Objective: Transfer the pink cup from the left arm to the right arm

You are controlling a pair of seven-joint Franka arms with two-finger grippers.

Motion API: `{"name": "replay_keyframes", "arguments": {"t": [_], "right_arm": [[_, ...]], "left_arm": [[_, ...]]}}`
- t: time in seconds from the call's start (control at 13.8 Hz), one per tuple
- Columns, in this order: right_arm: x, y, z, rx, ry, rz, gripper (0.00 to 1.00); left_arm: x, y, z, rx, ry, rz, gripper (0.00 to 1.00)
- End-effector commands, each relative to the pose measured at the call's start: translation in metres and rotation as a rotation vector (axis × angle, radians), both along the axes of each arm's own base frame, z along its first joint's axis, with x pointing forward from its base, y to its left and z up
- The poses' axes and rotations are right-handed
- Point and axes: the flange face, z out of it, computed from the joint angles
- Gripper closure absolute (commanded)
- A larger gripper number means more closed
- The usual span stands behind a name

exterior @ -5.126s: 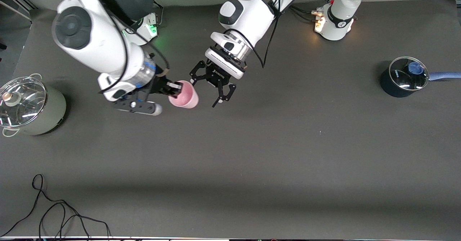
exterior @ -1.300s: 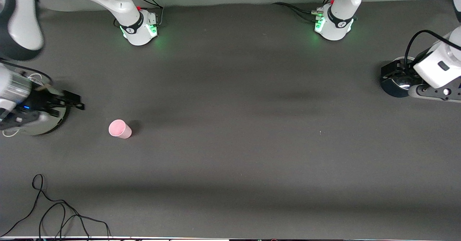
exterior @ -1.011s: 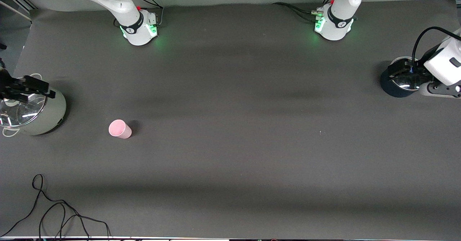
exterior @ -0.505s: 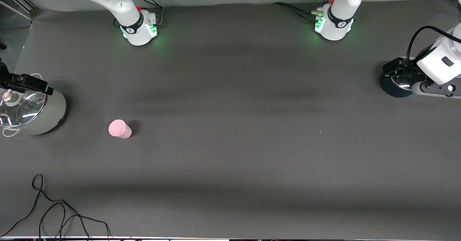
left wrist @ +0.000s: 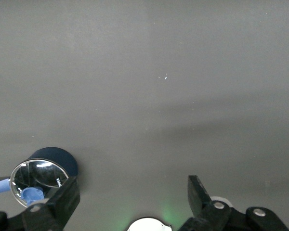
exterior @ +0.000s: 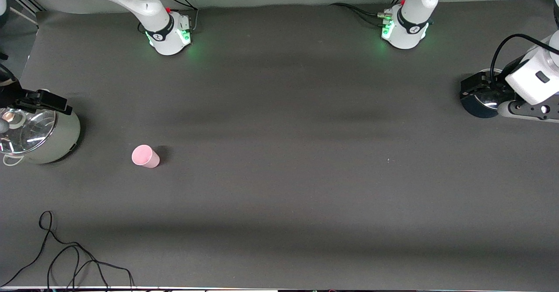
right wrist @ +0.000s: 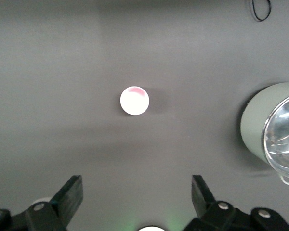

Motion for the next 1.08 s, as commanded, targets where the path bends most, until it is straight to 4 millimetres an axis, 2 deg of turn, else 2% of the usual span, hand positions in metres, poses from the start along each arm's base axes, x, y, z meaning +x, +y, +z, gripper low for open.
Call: {"name": "replay_keyframes", "arguments": {"t": [0.0, 0.22, 1.01], "right_arm": [[-0.029, 0.003, -0.005, -0.027, -0.050, -0.002, 0.00], [-0.019, 0.008, -0.007, -0.030, -0.048, 0.003, 0.00], [-0.019, 0.010, -0.009, -0.028, -0.042, 0.005, 0.00]], "left_arm": [[-0.001, -0.004, -0.002, 0.001, -0.004, 0.003, 0.00], [0.000, -0.003, -0.002, 0.041, -0.008, -0.007, 0.00], [0.009, 0.000, 0.004, 0.062, -0.033, -0.006, 0.00]]}}
